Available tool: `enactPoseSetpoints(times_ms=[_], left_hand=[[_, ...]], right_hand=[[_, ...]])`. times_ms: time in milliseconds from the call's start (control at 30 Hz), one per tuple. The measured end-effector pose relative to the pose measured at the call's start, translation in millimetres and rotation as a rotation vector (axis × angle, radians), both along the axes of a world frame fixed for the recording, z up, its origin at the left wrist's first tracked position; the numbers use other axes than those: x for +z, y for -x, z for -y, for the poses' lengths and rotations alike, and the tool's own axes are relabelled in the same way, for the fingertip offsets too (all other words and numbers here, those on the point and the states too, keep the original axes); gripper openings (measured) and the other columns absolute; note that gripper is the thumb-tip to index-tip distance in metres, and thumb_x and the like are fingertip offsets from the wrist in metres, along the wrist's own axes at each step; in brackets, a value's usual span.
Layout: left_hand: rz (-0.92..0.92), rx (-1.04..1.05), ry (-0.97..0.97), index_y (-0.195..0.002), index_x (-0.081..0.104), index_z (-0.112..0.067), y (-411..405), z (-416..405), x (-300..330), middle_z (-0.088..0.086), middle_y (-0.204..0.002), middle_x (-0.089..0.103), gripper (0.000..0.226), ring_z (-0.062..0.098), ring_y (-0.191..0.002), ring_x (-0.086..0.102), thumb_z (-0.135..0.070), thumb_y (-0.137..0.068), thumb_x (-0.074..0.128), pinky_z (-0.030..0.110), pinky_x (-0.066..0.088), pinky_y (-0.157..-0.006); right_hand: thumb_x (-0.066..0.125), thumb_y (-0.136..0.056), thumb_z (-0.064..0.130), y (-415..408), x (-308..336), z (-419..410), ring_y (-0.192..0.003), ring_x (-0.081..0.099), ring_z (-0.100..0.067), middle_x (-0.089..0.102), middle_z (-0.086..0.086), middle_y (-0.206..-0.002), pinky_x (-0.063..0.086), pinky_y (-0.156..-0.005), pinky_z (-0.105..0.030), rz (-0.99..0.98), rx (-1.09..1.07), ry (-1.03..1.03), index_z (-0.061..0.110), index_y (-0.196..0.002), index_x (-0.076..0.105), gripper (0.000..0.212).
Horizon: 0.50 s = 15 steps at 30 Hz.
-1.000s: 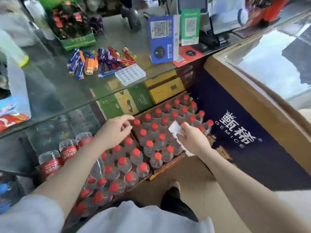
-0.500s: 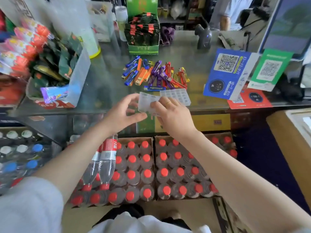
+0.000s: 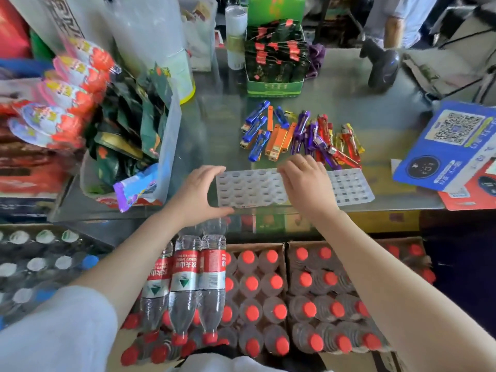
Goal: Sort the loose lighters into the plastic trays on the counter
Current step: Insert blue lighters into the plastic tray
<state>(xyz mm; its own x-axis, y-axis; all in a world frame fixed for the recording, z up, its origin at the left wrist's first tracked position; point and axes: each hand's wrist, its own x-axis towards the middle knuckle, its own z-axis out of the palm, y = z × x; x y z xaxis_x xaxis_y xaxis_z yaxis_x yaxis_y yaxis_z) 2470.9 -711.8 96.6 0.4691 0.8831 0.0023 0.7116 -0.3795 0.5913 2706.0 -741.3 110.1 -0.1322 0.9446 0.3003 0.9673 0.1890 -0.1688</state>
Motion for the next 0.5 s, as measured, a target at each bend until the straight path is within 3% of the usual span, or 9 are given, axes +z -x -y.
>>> enactPoseSetpoints(times_ms=[100,200,333,500], left_hand=[[-0.018,-0.02,0.047,-0.137,0.03,-0.017,0.1,-5.3,-5.1,0.002,-0.142,0.033,0.089,0.014,-0.131,0.025,-0.04,-0.064,0.078,0.031,0.02,-0.109],[-0.018,-0.003,0.05,-0.139,0.026,-0.016,-1.9,-6.5,-7.3,0.002,-0.145,0.03,0.1,0.016,-0.133,0.022,-0.043,-0.059,0.079,0.032,0.018,-0.108],[-0.045,0.048,0.018,-0.139,0.025,-0.014,-0.3,-6.8,-10.6,0.002,-0.141,0.033,0.113,0.017,-0.131,0.024,-0.057,-0.049,0.078,0.034,0.019,-0.109],[-0.088,0.063,-0.091,-0.129,0.042,-0.012,-2.2,-8.0,-15.7,0.005,-0.128,0.041,0.107,0.02,-0.121,0.033,-0.074,-0.043,0.062,0.034,0.025,-0.106]], right_hand=[[0.05,-0.088,0.003,-9.0,-1.8,-21.0,-0.105,0.05,-0.031,0.058,-0.011,-0.116,0.043,-0.086,-0.041,-0.04,-0.163,0.155,0.009,-0.117,0.056,0.031],[0.048,-0.09,0.005,-15.8,-3.9,-30.0,-0.111,0.048,-0.031,0.054,-0.011,-0.122,0.042,-0.091,-0.041,-0.073,-0.163,0.231,0.008,-0.122,0.053,0.033],[0.049,-0.091,0.008,-22.1,2.2,-36.1,-0.105,0.054,-0.032,0.051,-0.013,-0.123,0.047,-0.085,-0.038,-0.137,-0.109,0.299,0.008,-0.124,0.053,0.034],[0.056,-0.088,0.011,-25.4,9.3,-46.1,-0.09,0.057,-0.029,0.053,-0.012,-0.113,0.052,-0.067,-0.037,0.027,-0.04,0.427,0.011,-0.116,0.056,0.028]])
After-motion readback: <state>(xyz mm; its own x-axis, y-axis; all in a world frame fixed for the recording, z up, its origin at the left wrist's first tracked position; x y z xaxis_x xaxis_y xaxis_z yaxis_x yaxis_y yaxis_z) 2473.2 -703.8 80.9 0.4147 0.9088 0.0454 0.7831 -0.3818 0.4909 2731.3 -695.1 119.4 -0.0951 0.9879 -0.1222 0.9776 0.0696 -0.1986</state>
